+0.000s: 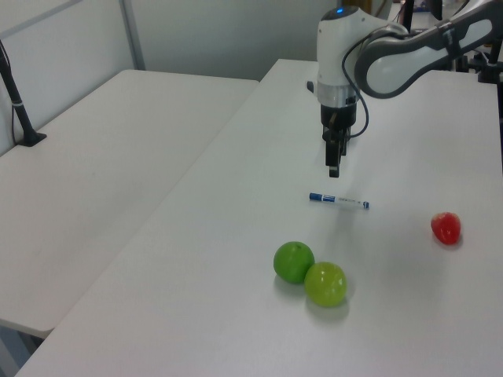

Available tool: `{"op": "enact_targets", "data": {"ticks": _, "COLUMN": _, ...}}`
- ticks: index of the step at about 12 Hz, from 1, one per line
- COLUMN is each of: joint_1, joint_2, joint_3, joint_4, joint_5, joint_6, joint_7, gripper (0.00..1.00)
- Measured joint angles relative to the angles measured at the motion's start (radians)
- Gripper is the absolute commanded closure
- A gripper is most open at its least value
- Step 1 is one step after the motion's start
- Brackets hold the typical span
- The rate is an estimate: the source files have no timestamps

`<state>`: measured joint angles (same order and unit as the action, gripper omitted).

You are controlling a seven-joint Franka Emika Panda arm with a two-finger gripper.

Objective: Place marker
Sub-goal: 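Move the gripper over the white marker and lower it, then close the gripper on the marker near its blue cap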

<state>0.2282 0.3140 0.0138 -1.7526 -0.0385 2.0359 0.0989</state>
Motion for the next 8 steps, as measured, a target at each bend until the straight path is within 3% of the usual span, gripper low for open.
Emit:
{"op": "enact_targets", "data": {"ticks": 6, "joint_1": 0.0, "joint_2": 0.095, "joint_3": 0.0, "joint_4": 0.0, "joint_5": -0.006, "joint_6": 0.088, "joint_7": 0.0, "gripper": 0.04}}
{"op": "enact_targets", "data": {"ticks": 8, "joint_1": -0.001, "joint_2": 0.124, "joint_3": 0.0, "joint_4": 0.0, "joint_5": -0.006, "joint_6": 0.135, "joint_7": 0.012, "gripper": 0.2}}
